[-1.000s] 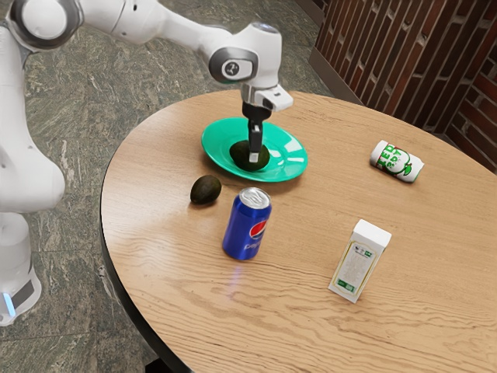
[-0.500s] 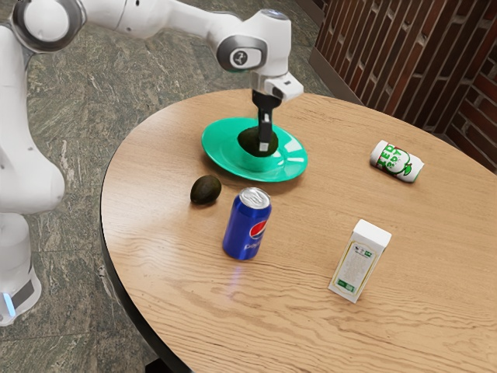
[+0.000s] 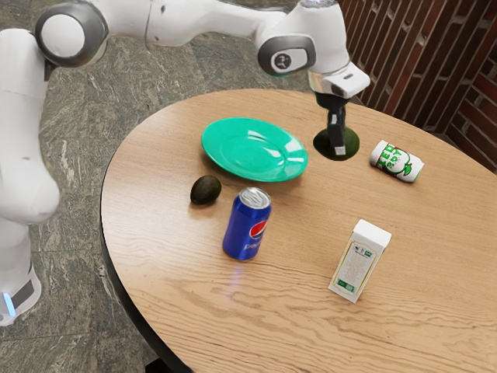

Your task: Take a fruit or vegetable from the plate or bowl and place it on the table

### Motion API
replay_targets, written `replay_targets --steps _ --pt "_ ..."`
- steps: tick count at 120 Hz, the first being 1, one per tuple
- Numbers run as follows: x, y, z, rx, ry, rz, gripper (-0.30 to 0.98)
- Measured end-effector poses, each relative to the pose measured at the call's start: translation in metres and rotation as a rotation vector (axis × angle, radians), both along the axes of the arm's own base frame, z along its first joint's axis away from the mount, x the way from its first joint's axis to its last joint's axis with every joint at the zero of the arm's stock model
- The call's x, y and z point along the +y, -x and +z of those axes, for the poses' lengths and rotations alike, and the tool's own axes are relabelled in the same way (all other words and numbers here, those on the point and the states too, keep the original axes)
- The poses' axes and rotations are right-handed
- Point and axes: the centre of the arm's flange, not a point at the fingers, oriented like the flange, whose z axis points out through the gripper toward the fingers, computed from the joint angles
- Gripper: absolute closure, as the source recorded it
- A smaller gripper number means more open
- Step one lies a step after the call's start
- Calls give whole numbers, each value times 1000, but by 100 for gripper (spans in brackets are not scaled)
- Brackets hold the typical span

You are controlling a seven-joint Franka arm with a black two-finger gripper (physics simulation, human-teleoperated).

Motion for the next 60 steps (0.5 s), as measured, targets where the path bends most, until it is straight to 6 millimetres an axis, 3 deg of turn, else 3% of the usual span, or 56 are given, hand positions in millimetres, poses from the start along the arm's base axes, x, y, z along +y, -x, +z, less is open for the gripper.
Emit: replay_targets --steps 29,60 --pt "-21 -43 -71 -3 75 -33 21" --pt "-20 -48 -81 -23 81 -29 9"
